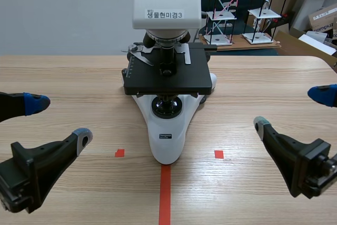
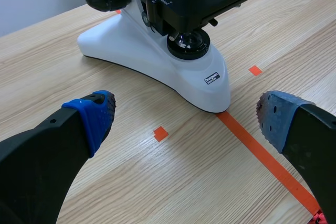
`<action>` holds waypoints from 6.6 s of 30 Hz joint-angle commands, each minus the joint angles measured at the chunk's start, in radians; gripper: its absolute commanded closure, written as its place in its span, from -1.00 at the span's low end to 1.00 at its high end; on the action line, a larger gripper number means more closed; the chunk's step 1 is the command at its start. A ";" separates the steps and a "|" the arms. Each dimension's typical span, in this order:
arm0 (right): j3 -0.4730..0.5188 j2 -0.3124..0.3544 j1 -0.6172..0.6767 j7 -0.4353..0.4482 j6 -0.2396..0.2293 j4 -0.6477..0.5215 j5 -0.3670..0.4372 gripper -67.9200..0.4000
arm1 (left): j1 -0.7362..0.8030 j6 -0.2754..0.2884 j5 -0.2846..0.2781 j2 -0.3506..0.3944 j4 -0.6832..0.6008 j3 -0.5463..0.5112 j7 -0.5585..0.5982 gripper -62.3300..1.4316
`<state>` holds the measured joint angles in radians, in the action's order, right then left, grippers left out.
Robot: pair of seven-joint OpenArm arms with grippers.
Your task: Point at the objective lens
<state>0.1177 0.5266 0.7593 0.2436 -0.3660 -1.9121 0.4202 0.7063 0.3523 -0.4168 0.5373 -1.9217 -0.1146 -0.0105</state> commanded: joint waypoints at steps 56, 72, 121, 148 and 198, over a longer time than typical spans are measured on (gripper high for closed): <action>0.006 0.011 -0.011 0.014 0.000 -0.011 0.010 -0.96 | 0.005 0.002 -0.013 -0.013 -0.004 0.001 0.083 -0.75; 0.006 0.011 -0.011 0.005 0.000 -0.011 0.011 -0.96 | -0.238 0.035 -0.018 -0.091 0.180 0.111 0.152 0.91; 0.006 0.013 -0.011 0.005 0.000 -0.011 0.011 -0.96 | -0.663 0.039 -0.007 -0.221 0.387 0.422 0.055 0.91; 0.006 0.013 -0.011 0.005 0.000 -0.011 0.011 -0.96 | -0.663 0.036 -0.006 -0.221 0.387 0.422 0.055 0.91; 0.006 0.013 -0.011 -0.030 0.000 -0.011 0.010 -0.96 | -0.663 0.035 -0.006 -0.221 0.387 0.422 0.060 0.91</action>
<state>0.1177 0.5270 0.7593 0.1967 -0.3660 -1.9121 0.4198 0.0471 0.3901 -0.4168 0.3187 -1.5253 0.3138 0.0341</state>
